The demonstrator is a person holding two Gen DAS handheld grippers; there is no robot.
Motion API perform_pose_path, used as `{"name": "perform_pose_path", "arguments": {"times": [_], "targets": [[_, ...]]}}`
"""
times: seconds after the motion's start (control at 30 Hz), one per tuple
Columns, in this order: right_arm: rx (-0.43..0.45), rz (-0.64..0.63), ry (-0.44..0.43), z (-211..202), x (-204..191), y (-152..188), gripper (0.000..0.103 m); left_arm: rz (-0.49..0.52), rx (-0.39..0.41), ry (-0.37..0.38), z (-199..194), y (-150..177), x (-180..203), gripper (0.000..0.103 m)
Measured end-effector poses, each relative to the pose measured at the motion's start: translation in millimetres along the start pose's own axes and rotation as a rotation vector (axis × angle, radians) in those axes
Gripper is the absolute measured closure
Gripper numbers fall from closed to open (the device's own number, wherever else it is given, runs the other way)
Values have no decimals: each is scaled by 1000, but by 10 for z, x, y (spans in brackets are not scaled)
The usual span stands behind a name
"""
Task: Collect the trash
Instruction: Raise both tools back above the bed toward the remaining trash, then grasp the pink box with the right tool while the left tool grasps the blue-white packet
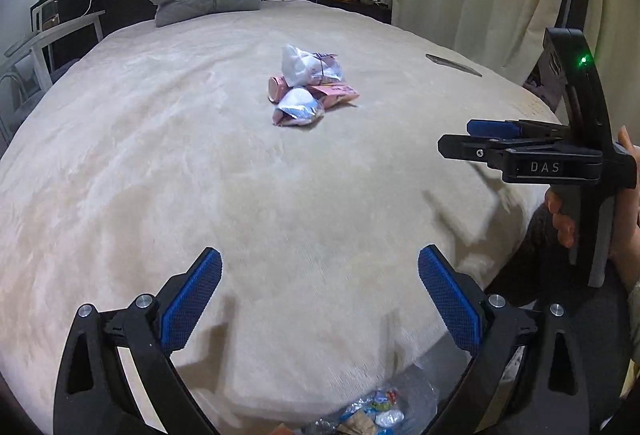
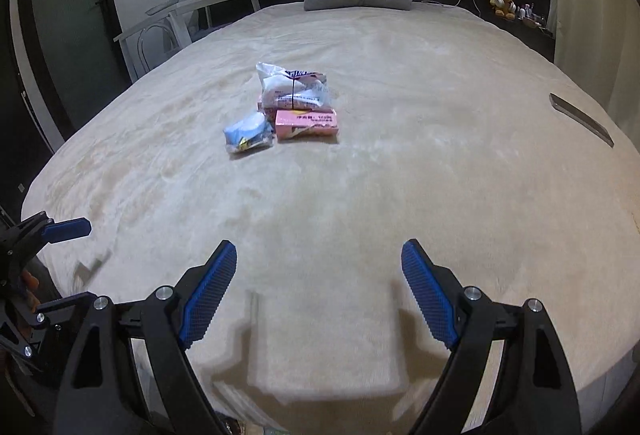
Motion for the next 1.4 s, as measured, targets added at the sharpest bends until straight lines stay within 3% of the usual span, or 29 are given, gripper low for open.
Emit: {"name": "perform_pose_path", "arguments": {"times": [0.37,0.83,0.87,0.93,1.1,1.4], "targets": [[-7,67,-110,621,245,-531,20,15,-23,17,544,-374,-196,6],[-57,74,-140,1158,325,-869,22,15,-5,112,1023,-860,-208,6],[-55,85,-153,1180,339,-881,25,17,-8,118,1057,-885,-198,6],[-61,86,-164,1216,346,-887,40,24,-14,130,1117,-923,-178,6],[-74,77,-159,1218,348,-886,41,56,-15,144,1216,-1025,-126,6],[-43,49,-177,965,288,-936,41,10,-83,167,1488,-1122,-95,10]]}}
Point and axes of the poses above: each gripper's, at about its wrist camera, not at the fingertips, and z roughly the way its jaws point, x to its right, y to its underside, the point moved 4 cm from there along z, roughly the way its jaws point, and after that the axes turned 15 degrees about -y, right-handed, at the moved point
